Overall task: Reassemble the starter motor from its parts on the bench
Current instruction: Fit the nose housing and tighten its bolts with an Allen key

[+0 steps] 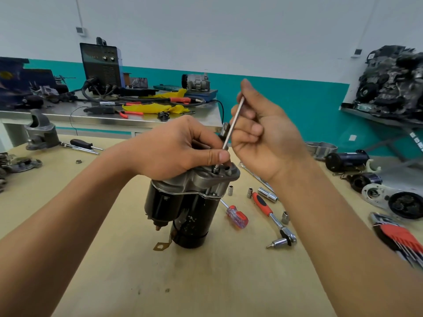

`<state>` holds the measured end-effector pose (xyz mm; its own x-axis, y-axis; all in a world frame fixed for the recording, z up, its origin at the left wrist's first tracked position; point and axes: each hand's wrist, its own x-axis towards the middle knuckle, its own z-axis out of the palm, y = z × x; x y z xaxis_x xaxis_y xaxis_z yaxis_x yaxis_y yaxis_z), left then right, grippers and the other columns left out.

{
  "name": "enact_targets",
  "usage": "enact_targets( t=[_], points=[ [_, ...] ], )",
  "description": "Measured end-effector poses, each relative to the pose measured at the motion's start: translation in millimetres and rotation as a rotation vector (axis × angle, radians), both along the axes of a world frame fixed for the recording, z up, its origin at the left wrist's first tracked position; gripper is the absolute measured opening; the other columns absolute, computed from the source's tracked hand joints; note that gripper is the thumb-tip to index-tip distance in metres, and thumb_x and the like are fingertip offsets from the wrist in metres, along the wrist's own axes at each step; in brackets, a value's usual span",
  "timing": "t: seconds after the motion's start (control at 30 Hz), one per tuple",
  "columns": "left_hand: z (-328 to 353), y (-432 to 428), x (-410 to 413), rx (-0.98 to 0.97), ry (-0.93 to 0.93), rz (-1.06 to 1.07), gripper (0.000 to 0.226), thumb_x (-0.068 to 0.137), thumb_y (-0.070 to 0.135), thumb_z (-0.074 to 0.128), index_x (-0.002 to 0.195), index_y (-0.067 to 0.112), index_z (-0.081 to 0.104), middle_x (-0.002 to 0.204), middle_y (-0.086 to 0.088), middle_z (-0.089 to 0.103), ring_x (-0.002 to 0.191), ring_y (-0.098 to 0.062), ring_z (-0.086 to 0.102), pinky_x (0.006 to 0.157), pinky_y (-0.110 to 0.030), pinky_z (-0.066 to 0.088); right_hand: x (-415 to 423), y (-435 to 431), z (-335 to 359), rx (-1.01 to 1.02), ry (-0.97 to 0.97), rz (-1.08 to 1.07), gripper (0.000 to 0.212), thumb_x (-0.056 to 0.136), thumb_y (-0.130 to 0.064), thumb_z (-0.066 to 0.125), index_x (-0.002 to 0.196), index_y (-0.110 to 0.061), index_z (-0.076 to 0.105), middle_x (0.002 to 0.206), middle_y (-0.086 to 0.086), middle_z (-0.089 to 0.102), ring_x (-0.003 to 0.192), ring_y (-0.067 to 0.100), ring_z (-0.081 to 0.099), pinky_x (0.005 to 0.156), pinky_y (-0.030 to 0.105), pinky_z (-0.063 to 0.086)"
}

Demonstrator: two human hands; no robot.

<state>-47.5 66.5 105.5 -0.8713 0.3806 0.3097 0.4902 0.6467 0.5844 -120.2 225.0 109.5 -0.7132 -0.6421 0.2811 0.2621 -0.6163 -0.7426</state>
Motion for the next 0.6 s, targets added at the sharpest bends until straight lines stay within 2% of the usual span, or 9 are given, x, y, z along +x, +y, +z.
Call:
enact_targets(
  t=[0.03, 0.1, 0.17, 0.23, 0.3, 0.37, 0.43, 0.5, 0.6],
  points=[
    [0.2, -1.6, -0.7, 0.005, 0.002, -0.006, 0.034, 0.094, 0.036, 0.06, 0.089, 0.007, 0.076, 0.065, 0.0, 0.062, 0.058, -0.017, 0.053, 0.056, -0.034, 0.042, 4.1, -6.2, -6.2, -0.069, 0.036, -0.129, 0.028, 0.1, -0.02, 0.056, 0.073, -0.013, 0.054, 0.051, -0.005, 0.039, 0.034, 0.003, 0.036, 0.033, 0.015, 0.028],
    [0.9, -3.1, -1.7, 0.009, -0.003, -0.031, 0.036, 0.094, 0.037, 0.06, 0.087, 0.005, 0.075, 0.067, -0.014, 0.06, 0.06, -0.031, 0.052, 0.058, -0.043, 0.043, 8.5, -14.5, -17.5, -0.116, 0.319, -0.595, 0.026, 0.093, -0.013, 0.067, 0.071, -0.015, 0.054, 0.051, -0.004, 0.048, 0.036, 0.011, 0.045, 0.035, 0.022, 0.034],
    [1.7, -2.9, -1.5, 0.02, -0.01, -0.049, 0.031, 0.092, 0.036, 0.061, 0.083, 0.009, 0.075, 0.064, -0.012, 0.057, 0.058, -0.029, 0.05, 0.057, -0.041, 0.041, 8.1, -19.1, -21.4, -0.058, 0.675, -1.043, 0.026, 0.088, -0.013, 0.074, 0.072, -0.02, 0.054, 0.055, 0.003, 0.056, 0.042, 0.025, 0.055, 0.039, 0.031, 0.04],
    [2.2, -2.8, -1.6, 0.022, -0.022, -0.049, 0.028, 0.095, 0.034, 0.061, 0.078, 0.016, 0.075, 0.059, -0.002, 0.056, 0.054, -0.018, 0.049, 0.055, -0.033, 0.04, 4.9, -19.0, -20.3, -0.024, 0.82, -1.206, 0.027, 0.086, -0.016, 0.076, 0.073, -0.025, 0.054, 0.056, 0.009, 0.058, 0.045, 0.032, 0.058, 0.042, 0.037, 0.043],
    [3.4, -3.3, -2.9, -0.001, -0.053, -0.019, 0.026, 0.091, 0.038, 0.061, 0.078, 0.021, 0.076, 0.057, 0.006, 0.057, 0.052, -0.01, 0.048, 0.055, -0.026, 0.039, -0.2, -15.7, -18.0, -0.013, 0.841, -1.211, 0.027, 0.086, -0.018, 0.077, 0.073, -0.026, 0.055, 0.056, 0.01, 0.059, 0.045, 0.032, 0.059, 0.042, 0.038, 0.044],
    [5.3, -6.9, -4.5, -0.016, -0.121, 0.031, 0.037, 0.088, 0.045, 0.058, 0.087, 0.015, 0.078, 0.065, -0.001, 0.065, 0.058, -0.01, 0.057, 0.06, -0.029, 0.045, -5.8, -11.0, -15.7, 0.005, 0.845, -1.115, 0.026, 0.085, -0.016, 0.078, 0.072, -0.022, 0.056, 0.056, 0.003, 0.061, 0.044, 0.025, 0.062, 0.041, 0.031, 0.044],
    [7.1, -14.1, -6.6, 0.006, -0.195, 0.074, 0.05, 0.089, 0.051, 0.05, 0.102, 0.011, 0.078, 0.089, -0.007, 0.075, 0.083, -0.014, 0.07, 0.081, -0.038, 0.054, -12.6, -5.4, -13.1, 0.014, 0.783, -0.944, 0.024, 0.084, -0.013, 0.078, 0.072, -0.017, 0.058, 0.055, -0.006, 0.062, 0.042, 0.015, 0.063, 0.04, 0.022, 0.043],
    [9.3, -19.6, -6.8, -0.016, -0.2, 0.095, 0.053, 0.093, 0.052, 0.04, 0.114, 0.019, 0.075, 0.112, 0.0, 0.076, 0.109, -0.015, 0.069, 0.105, -0.045, 0.048, -19.2, 0.8, -11.2, 0.046, 0.721, -0.819, 0.024, 0.082, -0.014, 0.08, 0.071, -0.016, 0.058, 0.052, -0.006, 0.062, 0.041, 0.014, 0.062, 0.04, 0.02, 0.041],
    [12.4, -20.9, -2.5, -0.087, -0.223, 0.073, 0.051, 0.095, 0.049, 0.039, 0.121, 0.02, 0.072, 0.113, 0.004, 0.075, 0.108, -0.011, 0.068, 0.104, -0.047, 0.049, -25.0, 6.5, -9.0, 0.078, 0.669, -0.715, 0.021, 0.076, -0.027, 0.081, 0.071, -0.019, 0.062, 0.05, -0.007, 0.06, 0.042, 0.014, 0.062, 0.042, 0.021, 0.041]
  ],
)
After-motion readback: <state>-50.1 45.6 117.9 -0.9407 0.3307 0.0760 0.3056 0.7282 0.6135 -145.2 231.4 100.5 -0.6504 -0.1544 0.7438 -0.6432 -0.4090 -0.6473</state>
